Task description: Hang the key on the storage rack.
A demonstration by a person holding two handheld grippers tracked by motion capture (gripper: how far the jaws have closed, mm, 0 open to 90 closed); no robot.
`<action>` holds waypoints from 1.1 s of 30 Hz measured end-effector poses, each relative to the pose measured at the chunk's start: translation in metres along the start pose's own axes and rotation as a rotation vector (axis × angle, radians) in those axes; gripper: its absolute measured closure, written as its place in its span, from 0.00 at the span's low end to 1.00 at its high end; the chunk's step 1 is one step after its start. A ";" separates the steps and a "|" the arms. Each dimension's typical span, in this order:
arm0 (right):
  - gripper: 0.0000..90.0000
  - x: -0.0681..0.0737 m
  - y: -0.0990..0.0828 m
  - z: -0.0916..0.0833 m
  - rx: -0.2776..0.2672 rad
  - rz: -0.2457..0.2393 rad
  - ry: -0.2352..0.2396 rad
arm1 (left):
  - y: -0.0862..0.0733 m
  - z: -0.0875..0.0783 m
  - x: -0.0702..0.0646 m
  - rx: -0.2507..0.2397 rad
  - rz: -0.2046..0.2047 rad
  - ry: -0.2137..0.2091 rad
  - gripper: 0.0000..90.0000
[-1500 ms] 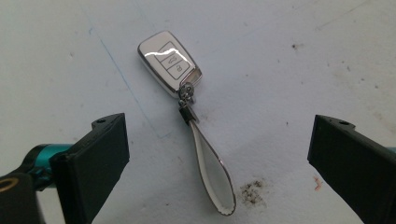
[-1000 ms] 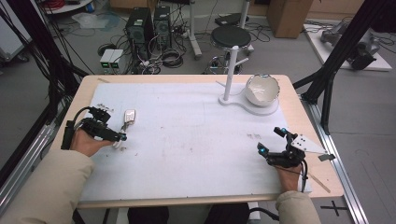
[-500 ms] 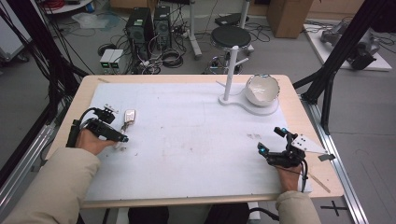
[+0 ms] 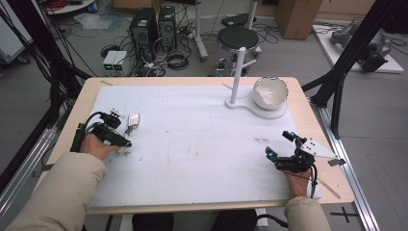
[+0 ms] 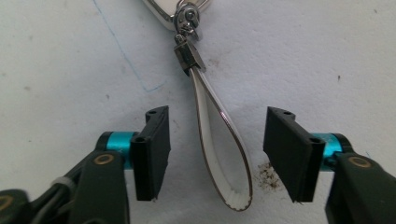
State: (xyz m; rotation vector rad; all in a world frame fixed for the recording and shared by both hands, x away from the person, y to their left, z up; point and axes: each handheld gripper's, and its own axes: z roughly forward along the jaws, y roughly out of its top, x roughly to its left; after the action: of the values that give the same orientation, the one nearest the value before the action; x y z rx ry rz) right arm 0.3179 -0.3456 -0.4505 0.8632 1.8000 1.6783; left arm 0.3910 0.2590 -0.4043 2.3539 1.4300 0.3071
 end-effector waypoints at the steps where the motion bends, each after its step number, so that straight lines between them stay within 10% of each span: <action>1: 0.01 0.000 0.000 0.000 0.000 0.000 0.000 | 0.000 0.000 0.000 0.000 0.000 0.000 0.49; 24: 0.01 0.001 0.000 0.000 0.002 -0.001 0.001 | 0.008 0.006 -0.012 0.037 0.026 0.035 0.95; 33: 0.01 0.001 0.000 0.000 0.001 -0.001 -0.002 | 0.009 0.006 -0.017 0.040 0.081 0.065 0.97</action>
State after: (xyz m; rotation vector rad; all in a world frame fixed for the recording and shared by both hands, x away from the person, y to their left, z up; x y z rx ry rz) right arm 0.3175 -0.3447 -0.4505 0.8636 1.8006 1.6754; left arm 0.3930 0.2386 -0.4062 2.4594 1.3841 0.3837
